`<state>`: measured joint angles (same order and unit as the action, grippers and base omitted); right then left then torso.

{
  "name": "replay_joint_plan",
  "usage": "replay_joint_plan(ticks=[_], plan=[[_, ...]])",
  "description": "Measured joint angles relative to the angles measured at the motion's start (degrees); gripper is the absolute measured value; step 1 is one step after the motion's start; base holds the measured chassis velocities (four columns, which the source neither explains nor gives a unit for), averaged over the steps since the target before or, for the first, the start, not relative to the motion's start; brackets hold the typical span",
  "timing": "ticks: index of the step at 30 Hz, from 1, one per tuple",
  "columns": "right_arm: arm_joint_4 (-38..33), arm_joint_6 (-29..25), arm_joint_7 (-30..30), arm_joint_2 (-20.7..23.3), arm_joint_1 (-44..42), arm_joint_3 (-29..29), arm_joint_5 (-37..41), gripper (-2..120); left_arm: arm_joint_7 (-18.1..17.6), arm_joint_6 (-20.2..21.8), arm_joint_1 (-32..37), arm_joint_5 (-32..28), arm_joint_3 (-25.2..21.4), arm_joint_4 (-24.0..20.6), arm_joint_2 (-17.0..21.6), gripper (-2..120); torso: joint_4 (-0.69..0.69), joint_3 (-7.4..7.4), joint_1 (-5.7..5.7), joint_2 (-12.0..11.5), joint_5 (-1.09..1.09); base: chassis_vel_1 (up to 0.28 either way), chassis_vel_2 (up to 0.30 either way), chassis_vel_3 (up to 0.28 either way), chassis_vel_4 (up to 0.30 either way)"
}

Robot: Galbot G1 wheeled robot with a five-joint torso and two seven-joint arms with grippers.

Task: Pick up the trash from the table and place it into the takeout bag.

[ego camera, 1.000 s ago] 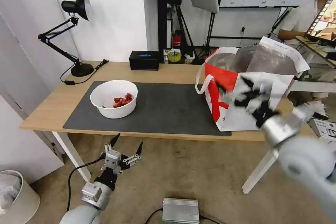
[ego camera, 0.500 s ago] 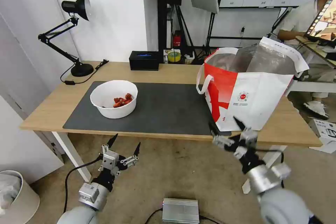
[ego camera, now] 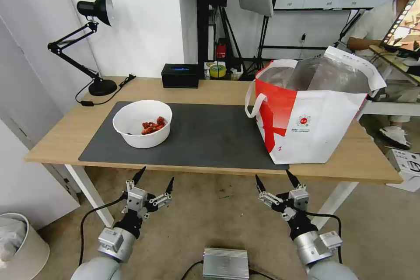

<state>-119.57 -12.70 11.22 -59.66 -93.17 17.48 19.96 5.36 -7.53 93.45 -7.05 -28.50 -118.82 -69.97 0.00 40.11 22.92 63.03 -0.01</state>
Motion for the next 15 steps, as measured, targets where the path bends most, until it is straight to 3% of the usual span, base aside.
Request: replay_joint_plan(ticks=[9,15], plan=[[-0.1,0.0,0.1,0.1,0.1,0.0,0.1,100,0.0,0.0,-0.9,-0.8,0.0,0.7,0.5,100,0.00,0.00,0.00,0.0,0.00,0.000,0.000,0.000,0.000],[-0.1,0.1,0.1,0.2,0.2,0.0,0.2,100,-0.3,1.3,-2.5,-4.7,-2.4,-0.3,2.8,100,0.01,0.00,0.00,0.0,0.00,0.000,0.000,0.000,0.000]])
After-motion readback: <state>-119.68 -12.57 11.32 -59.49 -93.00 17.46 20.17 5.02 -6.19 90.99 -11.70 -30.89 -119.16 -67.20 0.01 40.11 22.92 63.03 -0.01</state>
